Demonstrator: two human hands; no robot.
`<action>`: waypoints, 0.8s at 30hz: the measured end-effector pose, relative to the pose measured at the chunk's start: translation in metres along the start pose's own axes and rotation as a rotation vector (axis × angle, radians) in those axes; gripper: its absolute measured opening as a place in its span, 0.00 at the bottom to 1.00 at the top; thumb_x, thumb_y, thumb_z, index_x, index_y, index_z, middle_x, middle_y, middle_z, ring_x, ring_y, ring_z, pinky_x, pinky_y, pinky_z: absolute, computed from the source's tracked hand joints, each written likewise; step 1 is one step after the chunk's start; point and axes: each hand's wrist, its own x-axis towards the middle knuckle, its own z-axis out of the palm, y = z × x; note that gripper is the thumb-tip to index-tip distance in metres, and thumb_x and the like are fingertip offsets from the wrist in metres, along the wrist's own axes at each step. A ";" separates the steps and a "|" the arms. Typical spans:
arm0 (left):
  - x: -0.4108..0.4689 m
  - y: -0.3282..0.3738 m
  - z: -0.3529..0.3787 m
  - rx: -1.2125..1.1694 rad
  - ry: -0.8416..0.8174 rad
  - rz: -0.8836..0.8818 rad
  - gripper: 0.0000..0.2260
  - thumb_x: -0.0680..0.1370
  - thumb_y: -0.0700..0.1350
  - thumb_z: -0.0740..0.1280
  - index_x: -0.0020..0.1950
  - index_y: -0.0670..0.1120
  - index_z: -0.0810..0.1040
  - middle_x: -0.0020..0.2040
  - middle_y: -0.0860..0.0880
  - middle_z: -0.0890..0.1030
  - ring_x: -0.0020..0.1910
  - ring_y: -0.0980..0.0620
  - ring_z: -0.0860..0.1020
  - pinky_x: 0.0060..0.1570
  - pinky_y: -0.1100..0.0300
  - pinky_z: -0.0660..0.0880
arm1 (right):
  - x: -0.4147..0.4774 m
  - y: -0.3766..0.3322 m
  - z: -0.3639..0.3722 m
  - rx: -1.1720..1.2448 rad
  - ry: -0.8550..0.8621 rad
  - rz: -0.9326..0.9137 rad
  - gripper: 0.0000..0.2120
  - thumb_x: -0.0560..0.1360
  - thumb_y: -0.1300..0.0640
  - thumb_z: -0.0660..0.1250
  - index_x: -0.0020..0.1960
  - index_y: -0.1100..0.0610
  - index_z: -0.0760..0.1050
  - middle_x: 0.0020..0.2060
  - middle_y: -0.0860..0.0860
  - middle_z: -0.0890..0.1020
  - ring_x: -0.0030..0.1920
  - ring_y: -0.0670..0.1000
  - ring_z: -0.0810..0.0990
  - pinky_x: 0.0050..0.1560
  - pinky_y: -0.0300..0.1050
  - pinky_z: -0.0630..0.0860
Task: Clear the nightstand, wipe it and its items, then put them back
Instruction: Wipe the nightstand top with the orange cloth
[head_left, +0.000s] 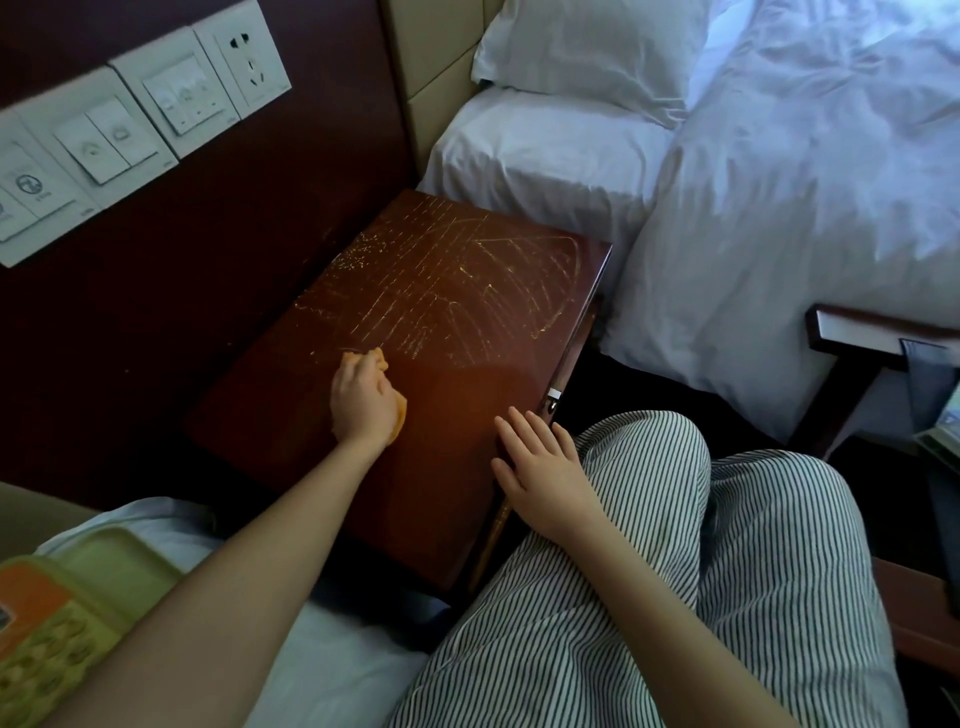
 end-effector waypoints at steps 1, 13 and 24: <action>-0.002 0.007 0.003 -0.002 -0.017 0.043 0.15 0.80 0.39 0.58 0.65 0.46 0.72 0.68 0.46 0.70 0.69 0.46 0.64 0.65 0.52 0.65 | 0.000 0.001 0.000 0.002 -0.002 0.007 0.26 0.82 0.46 0.47 0.78 0.51 0.47 0.77 0.48 0.48 0.76 0.49 0.42 0.71 0.45 0.34; -0.079 -0.032 -0.030 -0.022 -0.379 0.595 0.16 0.78 0.39 0.62 0.64 0.50 0.74 0.66 0.54 0.70 0.67 0.58 0.63 0.65 0.61 0.61 | -0.005 0.008 -0.004 0.034 -0.043 0.045 0.29 0.82 0.47 0.51 0.78 0.52 0.42 0.77 0.48 0.45 0.76 0.49 0.42 0.72 0.47 0.35; 0.002 0.011 0.005 -0.018 -0.026 0.041 0.15 0.79 0.40 0.58 0.65 0.46 0.73 0.67 0.46 0.71 0.68 0.45 0.66 0.65 0.51 0.65 | -0.010 0.013 -0.002 0.010 -0.058 0.041 0.29 0.81 0.47 0.52 0.78 0.52 0.45 0.77 0.49 0.45 0.76 0.50 0.42 0.72 0.49 0.35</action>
